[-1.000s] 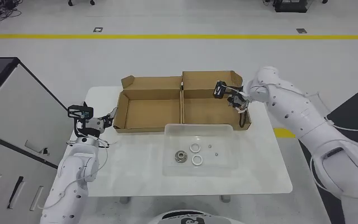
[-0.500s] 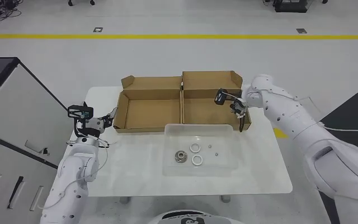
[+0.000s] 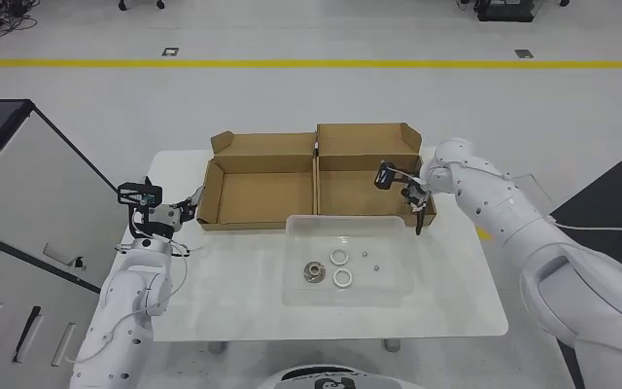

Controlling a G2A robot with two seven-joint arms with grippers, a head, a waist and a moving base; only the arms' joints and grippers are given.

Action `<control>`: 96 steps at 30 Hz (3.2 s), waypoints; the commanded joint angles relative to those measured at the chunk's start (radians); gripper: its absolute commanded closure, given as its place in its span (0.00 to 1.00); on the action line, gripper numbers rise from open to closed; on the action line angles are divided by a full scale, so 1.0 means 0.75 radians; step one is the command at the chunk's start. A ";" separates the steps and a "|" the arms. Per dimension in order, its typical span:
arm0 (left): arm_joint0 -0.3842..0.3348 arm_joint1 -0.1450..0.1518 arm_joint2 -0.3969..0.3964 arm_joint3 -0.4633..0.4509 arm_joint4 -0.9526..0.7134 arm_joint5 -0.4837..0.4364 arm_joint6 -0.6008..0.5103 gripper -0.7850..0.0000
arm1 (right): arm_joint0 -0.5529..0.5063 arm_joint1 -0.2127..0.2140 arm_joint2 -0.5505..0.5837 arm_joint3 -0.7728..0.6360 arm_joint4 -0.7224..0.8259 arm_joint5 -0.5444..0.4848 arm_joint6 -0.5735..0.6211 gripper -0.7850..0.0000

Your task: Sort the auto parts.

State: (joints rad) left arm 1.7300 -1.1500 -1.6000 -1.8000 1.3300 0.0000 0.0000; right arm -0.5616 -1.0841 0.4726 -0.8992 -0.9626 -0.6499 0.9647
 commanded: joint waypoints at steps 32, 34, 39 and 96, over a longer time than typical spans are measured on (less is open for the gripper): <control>0.000 0.000 0.000 0.000 0.000 0.000 0.000 0.00 | 0.026 0.016 0.136 -0.098 -0.035 -0.059 -0.020 0.00; 0.000 0.000 0.000 0.000 0.000 0.000 0.000 0.00 | 0.021 0.037 0.173 -0.158 -0.028 -0.071 0.002 0.00; 0.000 0.000 0.000 0.000 0.000 0.000 0.000 0.00 | -0.026 0.107 0.303 -0.352 0.028 -0.116 0.094 0.00; 0.000 0.000 0.000 0.000 0.000 0.000 0.000 0.00 | 0.023 0.414 -0.256 -1.214 0.678 0.212 0.486 0.00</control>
State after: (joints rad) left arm 1.7300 -1.1500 -1.6000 -1.8000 1.3300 0.0000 0.0000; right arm -0.5496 -0.7686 0.2914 -1.8217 -0.4570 -0.4873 1.3328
